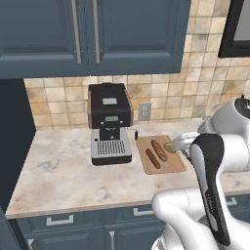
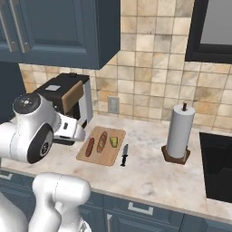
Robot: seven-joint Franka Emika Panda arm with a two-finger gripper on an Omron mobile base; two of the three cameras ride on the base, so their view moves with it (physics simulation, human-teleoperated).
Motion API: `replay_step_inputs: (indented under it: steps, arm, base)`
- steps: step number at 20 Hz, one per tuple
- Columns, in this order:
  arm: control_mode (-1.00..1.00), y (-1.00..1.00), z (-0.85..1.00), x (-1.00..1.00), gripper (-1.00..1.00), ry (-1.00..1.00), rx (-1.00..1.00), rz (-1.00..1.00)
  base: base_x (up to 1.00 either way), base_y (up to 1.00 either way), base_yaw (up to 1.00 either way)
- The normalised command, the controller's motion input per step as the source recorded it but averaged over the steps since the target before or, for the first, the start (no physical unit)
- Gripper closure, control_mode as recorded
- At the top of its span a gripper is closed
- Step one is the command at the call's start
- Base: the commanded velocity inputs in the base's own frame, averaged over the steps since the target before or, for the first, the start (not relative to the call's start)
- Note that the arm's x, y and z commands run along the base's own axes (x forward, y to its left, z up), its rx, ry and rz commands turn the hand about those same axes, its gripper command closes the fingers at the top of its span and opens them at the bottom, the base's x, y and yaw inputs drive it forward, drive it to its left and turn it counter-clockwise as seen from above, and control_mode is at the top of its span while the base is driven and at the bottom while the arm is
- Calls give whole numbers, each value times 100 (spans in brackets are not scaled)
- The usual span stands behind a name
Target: Retrieve the sausage and cheese from the fridge and place them on the cutting board on the counter.
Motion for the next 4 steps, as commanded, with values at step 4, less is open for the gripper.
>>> replay_step_inputs:
  steps: [4]
  arm:
    - [-100,-49,5,-100,-100,-12,0,0]
  base:
    - [0,0,0]
